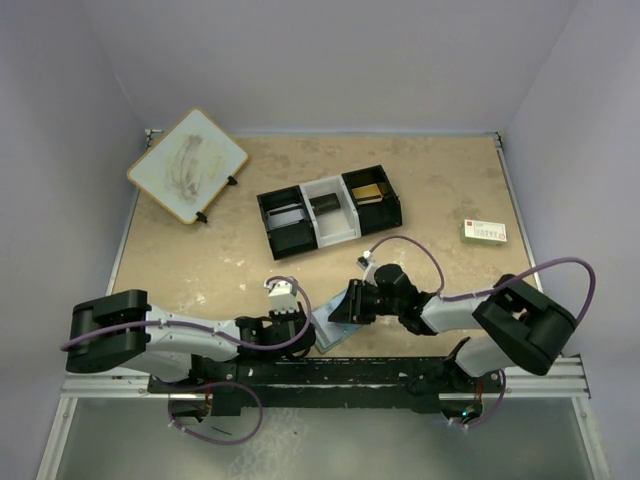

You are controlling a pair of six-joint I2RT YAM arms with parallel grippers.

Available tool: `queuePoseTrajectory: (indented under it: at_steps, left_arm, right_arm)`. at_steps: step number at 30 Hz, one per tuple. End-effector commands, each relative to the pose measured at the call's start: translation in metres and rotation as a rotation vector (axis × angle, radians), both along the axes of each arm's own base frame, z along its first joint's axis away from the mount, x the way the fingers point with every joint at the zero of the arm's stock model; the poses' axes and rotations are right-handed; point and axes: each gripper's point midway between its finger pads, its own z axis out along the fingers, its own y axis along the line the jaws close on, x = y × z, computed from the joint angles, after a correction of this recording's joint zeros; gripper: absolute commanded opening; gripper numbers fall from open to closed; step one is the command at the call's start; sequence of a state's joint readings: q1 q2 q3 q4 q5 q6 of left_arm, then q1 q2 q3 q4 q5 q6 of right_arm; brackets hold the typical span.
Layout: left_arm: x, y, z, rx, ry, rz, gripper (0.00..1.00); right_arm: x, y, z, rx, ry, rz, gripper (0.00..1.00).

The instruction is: Take the credit cards out of the card holder

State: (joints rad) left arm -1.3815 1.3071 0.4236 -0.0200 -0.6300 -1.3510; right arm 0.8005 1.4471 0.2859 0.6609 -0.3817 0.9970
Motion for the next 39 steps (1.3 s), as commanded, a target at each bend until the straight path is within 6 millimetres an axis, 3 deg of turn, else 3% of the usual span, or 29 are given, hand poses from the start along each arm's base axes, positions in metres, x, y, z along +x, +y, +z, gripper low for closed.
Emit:
queuePoseTrajectory:
  at_steps: [1,3,8,13,17,23,34,39]
  left_arm:
    - [0.002,0.018,-0.012,0.139,-0.003,0.01,0.1]
    - [0.003,0.016,-0.007,0.15,-0.013,0.001,0.18]
    - [0.008,0.001,0.025,0.073,-0.052,-0.013,0.28]
    - [0.013,-0.011,0.057,0.003,-0.089,-0.02,0.29]
    - [0.012,-0.016,0.066,-0.019,-0.097,-0.034,0.29]
    - [0.006,-0.011,0.039,-0.021,-0.05,-0.027,0.26]
    - [-0.004,-0.003,-0.009,0.052,0.029,-0.032,0.16]
    - [-0.004,0.004,-0.016,0.085,0.027,-0.028,0.12]
  right_arm:
    - [0.005,-0.008,0.005,-0.055,-0.034,-0.032,0.34]
    - [0.01,-0.012,0.01,-0.083,-0.057,-0.051,0.35]
    - [0.014,-0.017,0.014,-0.125,-0.088,-0.051,0.36]
    - [0.008,-0.01,0.01,-0.113,-0.083,0.015,0.34]
    - [0.011,-0.002,0.015,-0.076,-0.11,0.036,0.32]
    - [0.015,0.007,0.021,-0.046,-0.127,0.057,0.31]
    - [0.003,-0.007,-0.014,-0.145,-0.034,0.062,0.32]
    - [-0.009,0.001,-0.01,-0.054,-0.02,0.113,0.29]
